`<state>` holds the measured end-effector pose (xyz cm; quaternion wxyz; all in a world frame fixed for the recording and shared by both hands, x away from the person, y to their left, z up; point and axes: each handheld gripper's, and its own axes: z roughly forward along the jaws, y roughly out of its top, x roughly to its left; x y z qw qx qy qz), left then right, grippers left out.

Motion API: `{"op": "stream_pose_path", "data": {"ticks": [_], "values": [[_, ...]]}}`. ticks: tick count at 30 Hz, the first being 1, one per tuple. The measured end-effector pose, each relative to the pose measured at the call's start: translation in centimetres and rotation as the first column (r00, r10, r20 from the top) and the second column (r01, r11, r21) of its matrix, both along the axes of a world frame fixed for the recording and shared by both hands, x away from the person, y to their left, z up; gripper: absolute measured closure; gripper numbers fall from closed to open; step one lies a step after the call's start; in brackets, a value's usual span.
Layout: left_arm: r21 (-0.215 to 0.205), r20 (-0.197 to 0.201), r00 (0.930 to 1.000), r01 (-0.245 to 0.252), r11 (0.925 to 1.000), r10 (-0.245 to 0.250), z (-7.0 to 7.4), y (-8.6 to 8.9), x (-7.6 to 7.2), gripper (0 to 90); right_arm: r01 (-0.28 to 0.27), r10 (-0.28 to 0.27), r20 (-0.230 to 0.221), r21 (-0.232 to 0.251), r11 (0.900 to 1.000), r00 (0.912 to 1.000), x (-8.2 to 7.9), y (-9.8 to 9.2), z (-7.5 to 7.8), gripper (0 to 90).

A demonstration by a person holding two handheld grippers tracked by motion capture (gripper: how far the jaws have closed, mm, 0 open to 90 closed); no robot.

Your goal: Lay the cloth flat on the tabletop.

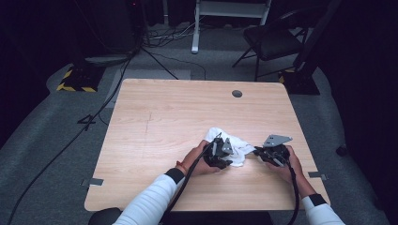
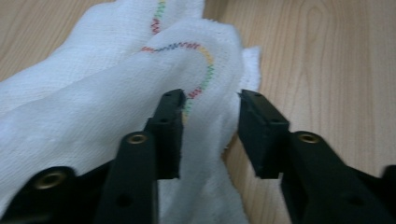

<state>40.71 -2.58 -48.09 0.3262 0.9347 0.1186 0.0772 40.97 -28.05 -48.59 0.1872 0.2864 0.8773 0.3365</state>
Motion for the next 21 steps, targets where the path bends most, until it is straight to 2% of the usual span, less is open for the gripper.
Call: {"op": "stream_pose_path", "data": {"ticks": [4, 6, 11, 13, 14, 15, 16, 17, 18, 19, 20, 21], "values": [[0.007, -0.015, 0.9999, 0.001, 1.0, -0.001, 0.1, 0.5, 0.3, 83.4, -0.01, 0.01, 0.012, -0.005, 1.0, 0.9999, -0.4, 0.2, 0.3, 84.2], [-0.009, -0.019, 0.9997, 0.015, 0.9998, -0.015, 0.3, 1.0, 0.6, 89.3, -0.021, 0.021, 0.007, 0.01, 1.0, 0.9998, -0.6, 0.3, 0.3, 84.9], [-0.023, -0.015, 0.9996, 0.022, 0.9995, -0.022, 0.8, 1.9, 0.8, 89.9, -0.023, 0.023, 0.008, 0.018, 1.0, 0.9997, -0.8, 0.0, 0.5, 86.5], [-0.043, -0.008, 0.9999, 0.013, 0.999, -0.014, 1.3, 2.6, 0.9, 89.9, -0.024, 0.023, 0.017, 0.029, 0.999, 0.9996, -0.8, -0.2, 0.8, 87.1], [-0.083, 0.0, 1.0, 0.001, 0.9965, -0.001, 2.0, 3.4, 1.1, 90.0, -0.025, 0.024, 0.019, 0.031, 0.999, 0.9995, -0.8, -0.2, 0.9, 87.1], [-0.106, 0.0, 1.0, -0.009, 0.9943, 0.009, 2.4, 4.0, 1.2, 90.0, -0.026, 0.025, 0.02, 0.033, 0.999, 0.9995, -0.9, -0.3, 1.0, 87.2], [-0.106, 0.0, 1.0, -0.009, 0.9943, 0.009, 2.4, 4.0, 1.2, 90.0, -0.026, 0.025, 0.02, 0.033, 0.999, 0.9995, -0.9, -0.3, 1.0, 87.2], [-0.13, 0.009, 0.9996, -0.026, 0.9912, 0.027, 2.9, 4.6, 1.2, 89.9, -0.03, 0.029, 0.021, 0.054, 0.998, 0.9994, -1.0, -0.5, 1.3, 87.2], [-0.133, 0.016, 0.9991, -0.036, 0.9905, 0.038, 3.1, 5.0, 1.2, 90.0, -0.031, 0.03, 0.02, 0.058, 0.998, 0.9994, -1.0, -0.5, 1.4, 87.2], [-0.137, 0.038, 0.9979, -0.047, 0.9894, 0.053, 3.8, 6.0, 1.2, 90.0, -0.028, 0.027, 0.024, 0.062, 0.998, 0.9994, -1.1, -0.5, 1.6, 87.2], [-0.137, 0.038, 0.9979, -0.047, 0.9894, 0.053, 3.8, 6.0, 1.2, 90.0, -0.028, 0.027, 0.024, 0.062, 0.998, 0.9994, -1.1, -0.5, 1.6, 87.2], [-0.145, 0.054, 0.9949, -0.076, 0.9865, 0.085, 4.5, 7.3, 1.1, 90.0, -0.028, 0.026, 0.031, 0.071, 0.997, 0.9992, -1.2, -0.7, 1.9, 87.3]]}}
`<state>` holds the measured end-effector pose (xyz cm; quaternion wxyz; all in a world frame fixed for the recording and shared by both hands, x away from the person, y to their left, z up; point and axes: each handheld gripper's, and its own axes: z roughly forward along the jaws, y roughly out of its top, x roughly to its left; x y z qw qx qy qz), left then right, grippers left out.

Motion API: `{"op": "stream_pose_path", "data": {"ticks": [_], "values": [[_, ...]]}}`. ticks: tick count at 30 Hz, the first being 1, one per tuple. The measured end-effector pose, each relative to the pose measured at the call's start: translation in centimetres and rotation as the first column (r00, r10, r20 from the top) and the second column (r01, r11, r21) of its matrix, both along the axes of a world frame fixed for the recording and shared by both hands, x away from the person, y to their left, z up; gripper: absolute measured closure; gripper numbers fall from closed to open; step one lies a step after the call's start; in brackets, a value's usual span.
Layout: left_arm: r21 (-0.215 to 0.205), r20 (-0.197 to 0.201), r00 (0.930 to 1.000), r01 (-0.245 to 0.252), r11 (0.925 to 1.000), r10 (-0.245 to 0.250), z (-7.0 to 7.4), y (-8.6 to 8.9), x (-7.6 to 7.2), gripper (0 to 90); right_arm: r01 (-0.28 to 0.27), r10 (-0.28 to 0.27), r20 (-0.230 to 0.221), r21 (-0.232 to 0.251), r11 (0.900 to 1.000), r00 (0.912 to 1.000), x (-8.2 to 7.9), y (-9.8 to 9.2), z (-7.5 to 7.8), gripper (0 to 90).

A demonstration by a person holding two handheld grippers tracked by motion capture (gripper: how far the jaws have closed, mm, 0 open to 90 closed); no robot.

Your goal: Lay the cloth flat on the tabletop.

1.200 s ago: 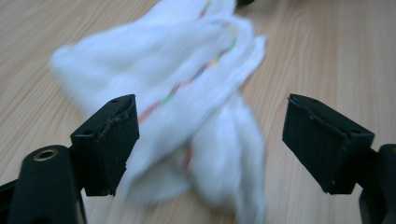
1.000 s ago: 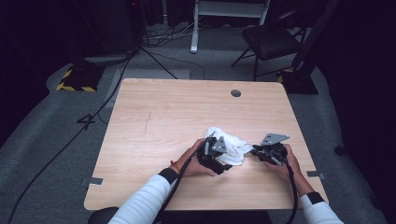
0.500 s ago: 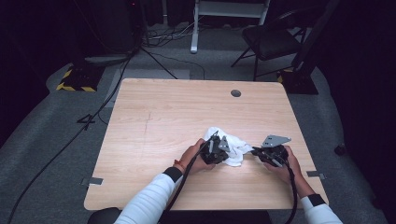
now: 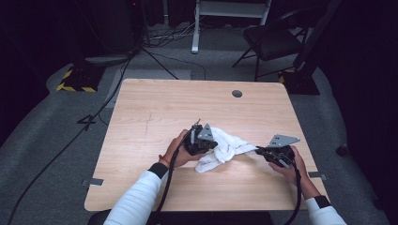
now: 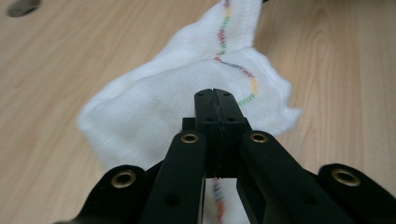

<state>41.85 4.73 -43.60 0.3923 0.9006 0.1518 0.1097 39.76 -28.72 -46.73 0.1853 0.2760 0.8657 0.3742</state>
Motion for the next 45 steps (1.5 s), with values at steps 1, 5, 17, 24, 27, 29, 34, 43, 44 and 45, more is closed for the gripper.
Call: {"op": "stream_pose_path", "data": {"ticks": [1, 5, 17, 24, 27, 29, 34, 43, 44, 45], "values": [[0.0, 0.0, 1.0, 0.0, 1.0, 0.0, 0.0, 0.0, 0.0, 90.0, 0.0, 0.0, 0.002, 0.001, 1.0, 1.0, 0.0, 0.0, 0.1, 87.3], [-0.036, -0.003, 0.999, -0.045, 0.9984, 0.045, 0.7, 2.6, 0.2, 90.0, -0.002, 0.002, 0.007, 0.016, 1.0, 1.0, -0.3, -0.3, 0.5, 87.4], [-0.057, -0.008, 0.9964, -0.084, 0.9948, 0.084, 1.6, 7.8, -2.3, 90.0, -0.023, 0.02, 0.046, 0.065, 0.998, 0.9987, -2.7, -0.7, 2.9, 87.6], [-0.094, -0.034, 0.9928, -0.117, 0.9886, 0.115, 1.7, 10.2, -3.8, 90.0, -0.017, 0.013, 0.052, 0.062, 0.998, 0.9986, -4.3, -1.4, 3.4, 87.6], [-0.081, -0.059, 0.9867, -0.156, 0.9845, 0.152, 0.7, 11.9, -4.2, 90.0, 0.012, -0.014, 0.033, 0.058, 0.998, 0.9993, -4.8, -2.3, 3.1, 87.6], [-0.06, -0.075, 0.9832, -0.171, 0.9835, 0.166, -0.1, 12.6, -4.0, 90.0, 0.034, -0.035, 0.019, 0.055, 0.998, 0.9992, -4.7, -2.7, 2.8, 87.6], [-0.041, -0.13, 0.9709, -0.208, 0.9773, 0.201, -1.9, 13.8, -3.0, 89.9, 0.087, -0.086, -0.023, 0.023, 0.996, 0.996, -3.2, -3.2, 1.3, 87.4], [-0.049, -0.18, 0.9592, -0.23, 0.9718, 0.218, -3.2, 14.1, -3.1, 68.5, 0.149, -0.153, -0.063, -0.072, 0.986, 0.9862, -1.7, -3.3, -0.7, 64.8], [-0.081, -0.173, 0.9653, -0.212, 0.9738, 0.196, -3.0, 14.2, -3.8, 61.3, 0.152, -0.155, -0.051, -0.065, 0.986, 0.9865, -2.2, -3.6, -0.3, 56.8], [-0.081, -0.173, 0.9653, -0.212, 0.9738, 0.196, -3.0, 14.2, -3.8, 57.6, 0.16, -0.162, -0.045, -0.059, 0.985, 0.9857, -2.3, -3.8, -0.1, 54.9]]}}
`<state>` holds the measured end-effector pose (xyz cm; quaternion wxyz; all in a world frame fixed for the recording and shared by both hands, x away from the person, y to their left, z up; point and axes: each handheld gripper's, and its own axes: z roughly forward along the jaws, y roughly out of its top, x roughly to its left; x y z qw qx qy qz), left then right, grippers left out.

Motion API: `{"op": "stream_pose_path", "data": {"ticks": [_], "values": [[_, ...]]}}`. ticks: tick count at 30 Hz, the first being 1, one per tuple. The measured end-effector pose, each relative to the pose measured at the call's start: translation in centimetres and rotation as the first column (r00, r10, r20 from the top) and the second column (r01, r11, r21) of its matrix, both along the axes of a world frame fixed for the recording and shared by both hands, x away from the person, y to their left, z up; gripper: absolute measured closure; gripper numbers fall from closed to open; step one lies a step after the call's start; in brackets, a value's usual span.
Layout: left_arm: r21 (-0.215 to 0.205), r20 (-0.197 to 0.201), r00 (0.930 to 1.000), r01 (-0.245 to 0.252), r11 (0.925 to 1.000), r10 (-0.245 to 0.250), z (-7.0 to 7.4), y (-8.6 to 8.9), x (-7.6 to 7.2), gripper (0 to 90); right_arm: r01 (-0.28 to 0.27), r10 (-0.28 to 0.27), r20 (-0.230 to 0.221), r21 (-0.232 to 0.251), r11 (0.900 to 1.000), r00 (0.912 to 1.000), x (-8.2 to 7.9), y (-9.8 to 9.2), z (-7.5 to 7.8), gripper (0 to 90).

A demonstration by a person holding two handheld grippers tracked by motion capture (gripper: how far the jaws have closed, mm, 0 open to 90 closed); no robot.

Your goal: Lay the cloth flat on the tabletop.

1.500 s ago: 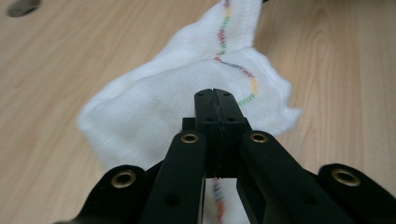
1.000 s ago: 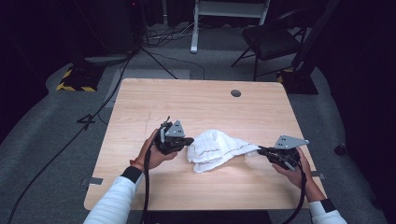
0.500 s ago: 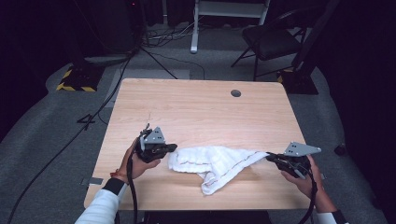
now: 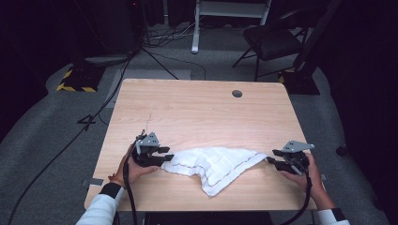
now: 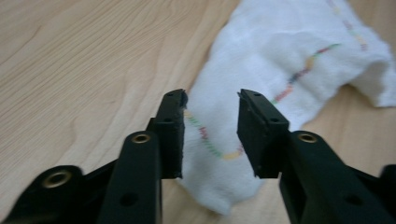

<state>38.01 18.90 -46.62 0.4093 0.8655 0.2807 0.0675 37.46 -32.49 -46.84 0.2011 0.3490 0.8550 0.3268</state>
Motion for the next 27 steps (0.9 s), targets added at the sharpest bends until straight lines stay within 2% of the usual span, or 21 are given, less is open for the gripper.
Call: {"op": "stream_pose_path", "data": {"ticks": [1, 2, 3, 5, 7, 8, 9, 10, 11, 12, 13, 14, 15, 16, 18, 21, 22, 24, 25, 26, 27], "values": [[0.005, 0.02, 0.9997, 0.014, 0.9999, -0.014, 0.0, -0.1, -0.6, 52.6, 0.009, -0.01, 0.009, 0.01, 1.0, 0.9999, -0.2, -0.3, 0.4, 52.6], [0.036, 0.011, 0.9987, 0.05, 0.9981, -0.05, -0.3, -0.5, -1.4, 49.6, 0.018, -0.018, 0.016, 0.023, 1.0, 0.9997, -0.3, -0.5, 0.6, 49.6], [0.036, 0.011, 0.9987, 0.05, 0.9981, -0.05, -0.3, -0.5, -1.4, 46.5, 0.018, -0.018, 0.016, 0.023, 1.0, 0.9997, -0.3, -0.5, 0.6, 49.6], [0.085, 0.013, 0.9972, 0.072, 0.9938, -0.073, -0.8, -1.0, -2.3, 44.1, 0.02, -0.022, 0.033, 0.042, 0.999, 0.9992, -0.9, -0.6, 1.3, 45.6], [0.098, 0.0, 0.9966, 0.082, 0.9918, -0.082, -1.2, -1.2, -2.8, 39.8, -0.02, 0.019, 0.058, 0.03, 0.999, 0.9981, -1.7, 0.4, 1.8, 42.4], [0.098, 0.0, 0.9966, 0.082, 0.9918, -0.082, -1.2, -1.2, -2.8, 38.0, -0.02, 0.019, 0.058, 0.03, 0.999, 0.9981, -1.7, 0.4, 1.8, 42.4], [0.105, 0.0, 0.997, 0.077, 0.9916, -0.077, -1.3, -1.3, -2.9, 37.2, -0.066, 0.065, 0.073, 0.02, 0.998, 0.9952, -2.4, 1.6, 2.1, 40.9], [0.108, 0.0, 0.9976, 0.069, 0.9918, -0.069, -1.4, -1.3, -2.8, 36.5, -0.066, 0.065, 0.073, 0.02, 0.998, 0.9952, -2.4, 1.6, 2.1, 40.9], [0.112, 0.0, 0.9976, 0.069, 0.9913, -0.07, -1.4, -1.2, -2.8, 36.1, -0.112, 0.11, 0.074, 0.031, 0.993, 0.9912, -2.9, 2.7, 2.0, 40.4], [0.097, -0.008, 0.998, 0.063, 0.9933, -0.062, -1.6, -1.1, -2.6, 35.8, -0.139, 0.137, 0.069, 0.032, 0.99, 0.9882, -3.1, 3.4, 1.9, 39.9], [0.097, -0.008, 0.998, 0.063, 0.9933, -0.062, -1.6, -1.1, -2.6, 35.5, -0.139, 0.137, 0.069, 0.032, 0.99, 0.9882, -3.1, 3.4, 1.9, 39.9], [0.099, -0.013, 0.998, 0.062, 0.9932, -0.061, -1.7, -1.1, -2.6, 35.4, -0.219, 0.217, 0.059, 0.015, 0.976, 0.9743, -3.8, 5.4, 1.5, 39.8], [0.099, -0.014, 0.9982, 0.06, 0.9933, -0.059, -1.8, -1.1, -2.5, 35.4, -0.219, 0.217, 0.059, 0.015, 0.976, 0.9743, -3.8, 5.4, 1.5, 39.8], [0.104, -0.018, 0.9982, 0.058, 0.9928, -0.057, -1.9, -1.0, -2.4, 35.4, -0.252, 0.25, 0.05, 0.02, 0.968, 0.9669, -4.1, 6.3, 1.3, 39.8], [0.103, -0.031, 0.9981, 0.056, 0.9932, -0.053, -2.1, -1.1, -2.3, 35.4, -0.325, 0.324, 0.031, 0.037, 0.945, 0.9457, -4.7, 8.0, 0.9, 40.0], [0.127, -0.03, 0.9983, 0.054, 0.9904, -0.05, -2.5, -1.2, -2.1, 36.4, -0.424, 0.423, 0.015, 0.044, 0.905, 0.9058, -5.5, 10.4, 0.3, 40.7], [0.139, -0.025, 0.9987, 0.048, 0.9891, -0.045, -2.6, -1.3, -2.1, 37.3, -0.455, 0.456, 0.006, 0.045, 0.889, 0.8901, -5.8, 11.1, 0.2, 41.1], [0.139, -0.018, 0.9992, 0.038, 0.9896, -0.035, -2.7, -1.4, -2.2, 39.3, -0.502, 0.503, -0.001, 0.051, 0.863, 0.8645, -6.3, 12.3, -0.1, 41.5], [0.147, -0.01, 0.9993, 0.037, 0.9884, -0.036, -2.7, -1.4, -2.2, 40.5, -0.545, 0.546, -0.007, 0.054, 0.837, 0.8377, -6.7, 13.5, -0.5, 42.0], [0.147, -0.01, 0.9993, 0.037, 0.9884, -0.036, -2.7, -1.4, -2.2, 40.9, -0.545, 0.546, -0.007, 0.054, 0.837, 0.8377, -6.7, 13.5, -0.5, 42.0], [0.148, -0.008, 0.9994, 0.034, 0.9885, -0.033, -2.7, -1.4, -2.2, 42.8, -0.579, 0.58, -0.019, 0.044, 0.814, 0.8146, -7.0, 14.6, -1.0, 42.5]]}}
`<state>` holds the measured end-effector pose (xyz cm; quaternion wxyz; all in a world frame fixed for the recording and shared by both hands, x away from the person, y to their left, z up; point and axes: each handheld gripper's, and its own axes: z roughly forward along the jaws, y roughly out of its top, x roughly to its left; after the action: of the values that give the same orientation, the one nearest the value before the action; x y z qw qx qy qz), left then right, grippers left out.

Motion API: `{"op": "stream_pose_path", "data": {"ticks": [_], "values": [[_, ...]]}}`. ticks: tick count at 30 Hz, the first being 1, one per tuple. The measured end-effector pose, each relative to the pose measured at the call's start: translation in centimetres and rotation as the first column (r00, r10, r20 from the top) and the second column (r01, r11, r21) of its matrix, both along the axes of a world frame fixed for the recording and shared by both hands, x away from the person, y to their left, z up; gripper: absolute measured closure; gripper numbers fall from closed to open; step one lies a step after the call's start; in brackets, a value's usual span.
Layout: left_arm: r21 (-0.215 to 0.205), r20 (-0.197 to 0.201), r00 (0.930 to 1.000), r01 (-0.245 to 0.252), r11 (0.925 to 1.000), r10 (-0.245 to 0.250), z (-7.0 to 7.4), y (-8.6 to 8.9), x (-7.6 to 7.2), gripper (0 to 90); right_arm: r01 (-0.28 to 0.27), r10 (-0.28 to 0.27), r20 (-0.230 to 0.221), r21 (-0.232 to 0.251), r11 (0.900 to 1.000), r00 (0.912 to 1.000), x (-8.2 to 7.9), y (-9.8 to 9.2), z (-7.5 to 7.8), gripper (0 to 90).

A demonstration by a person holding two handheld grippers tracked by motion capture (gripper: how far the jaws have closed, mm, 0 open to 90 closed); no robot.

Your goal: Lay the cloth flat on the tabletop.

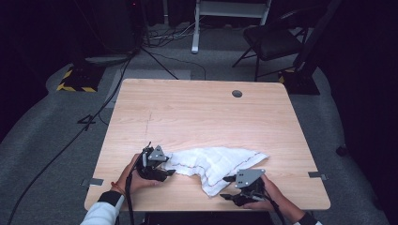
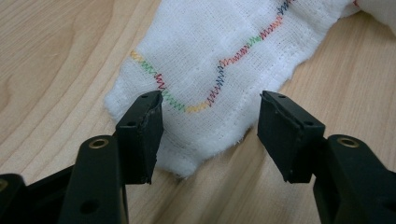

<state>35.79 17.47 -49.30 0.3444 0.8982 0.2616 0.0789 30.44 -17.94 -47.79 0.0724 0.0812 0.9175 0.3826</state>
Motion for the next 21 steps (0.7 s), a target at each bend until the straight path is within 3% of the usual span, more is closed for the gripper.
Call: {"op": "stream_pose_path", "data": {"ticks": [5, 11, 16, 21], "values": [[-0.016, -0.003, 0.9999, -0.01, 0.9998, 0.01, -0.1, 0.4, 0.2, 47.9, -0.049, 0.05, 0.016, -0.05, 0.998, 0.9986, -0.3, 1.8, -0.9, 44.0], [-0.009, 0.008, 0.9998, -0.017, 0.9998, 0.017, 0.0, 0.5, 0.4, 56.9, -0.046, 0.047, 0.014, -0.058, 0.997, 0.9988, 0.0, 2.6, -1.3, 50.5], [0.015, 0.03, 0.9993, -0.024, 0.9996, 0.024, 0.1, 0.5, 0.4, 72.4, -0.02, 0.022, 0.044, -0.064, 0.998, 0.9988, 0.4, 2.2, -1.0, 76.1], [0.02, 0.057, 0.9982, -0.021, 0.9996, 0.02, 0.4, 0.5, 0.2, 76.6, -0.025, 0.028, 0.068, -0.047, 0.999, 0.9973, 0.4, 1.8, -0.2, 82.0]]}}
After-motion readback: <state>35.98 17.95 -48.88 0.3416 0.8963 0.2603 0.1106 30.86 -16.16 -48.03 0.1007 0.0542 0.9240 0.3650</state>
